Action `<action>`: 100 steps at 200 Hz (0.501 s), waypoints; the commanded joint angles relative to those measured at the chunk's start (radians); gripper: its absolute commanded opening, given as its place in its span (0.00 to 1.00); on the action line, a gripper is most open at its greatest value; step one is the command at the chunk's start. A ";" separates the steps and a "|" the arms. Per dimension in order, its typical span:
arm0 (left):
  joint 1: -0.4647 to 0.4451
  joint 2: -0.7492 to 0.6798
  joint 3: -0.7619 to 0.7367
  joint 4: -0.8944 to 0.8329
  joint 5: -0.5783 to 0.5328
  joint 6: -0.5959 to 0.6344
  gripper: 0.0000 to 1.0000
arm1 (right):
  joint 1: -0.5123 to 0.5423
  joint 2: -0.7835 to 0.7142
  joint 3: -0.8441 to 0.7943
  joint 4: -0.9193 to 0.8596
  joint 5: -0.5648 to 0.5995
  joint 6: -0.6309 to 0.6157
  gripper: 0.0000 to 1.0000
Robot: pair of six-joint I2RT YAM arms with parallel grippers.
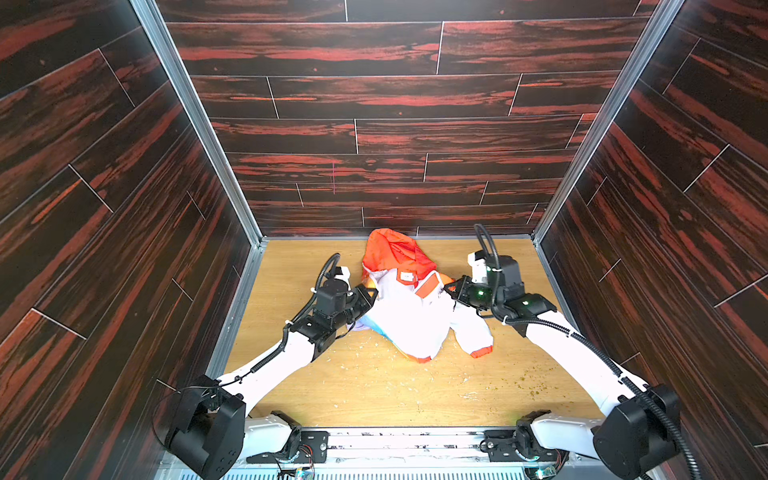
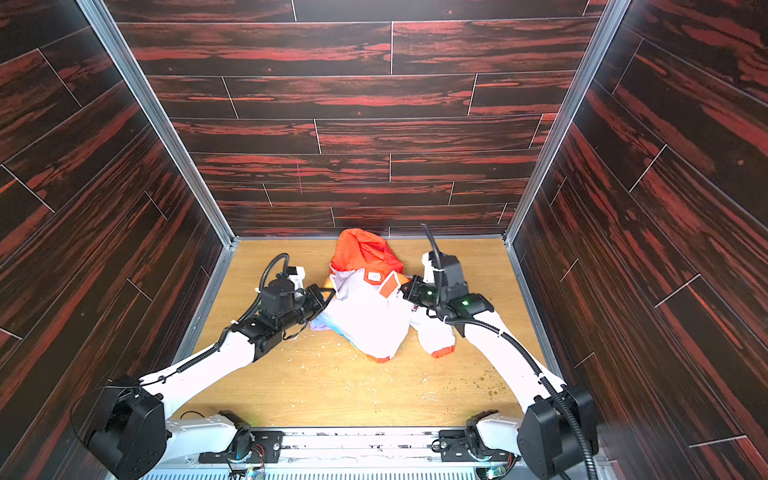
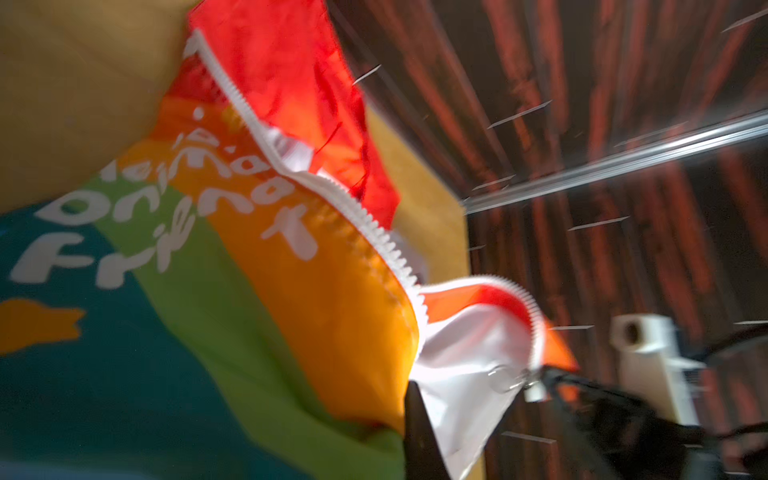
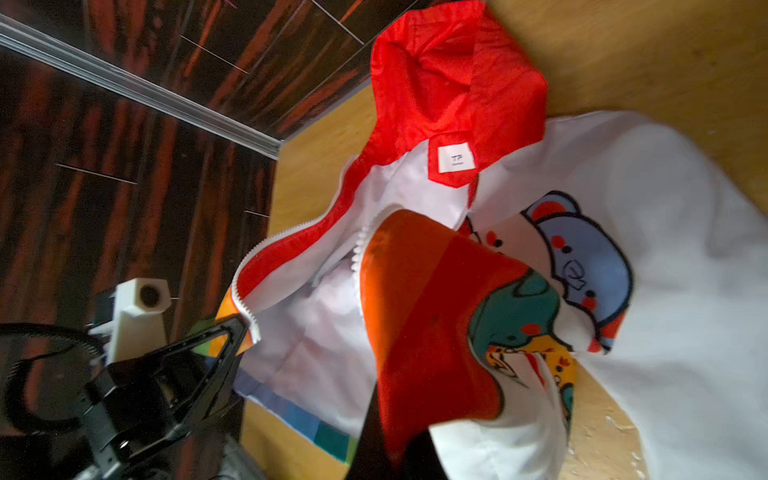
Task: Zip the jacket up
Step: 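Lift both jacket front edges upward and toward each other with both grippers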
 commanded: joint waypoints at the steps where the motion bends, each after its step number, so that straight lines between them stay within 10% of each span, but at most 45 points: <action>1: 0.001 -0.018 0.013 0.216 0.009 -0.082 0.00 | -0.003 -0.015 -0.016 0.245 -0.256 0.089 0.00; 100: 0.001 0.131 0.293 0.456 0.150 -0.144 0.00 | -0.019 0.111 0.155 0.646 -0.473 0.174 0.00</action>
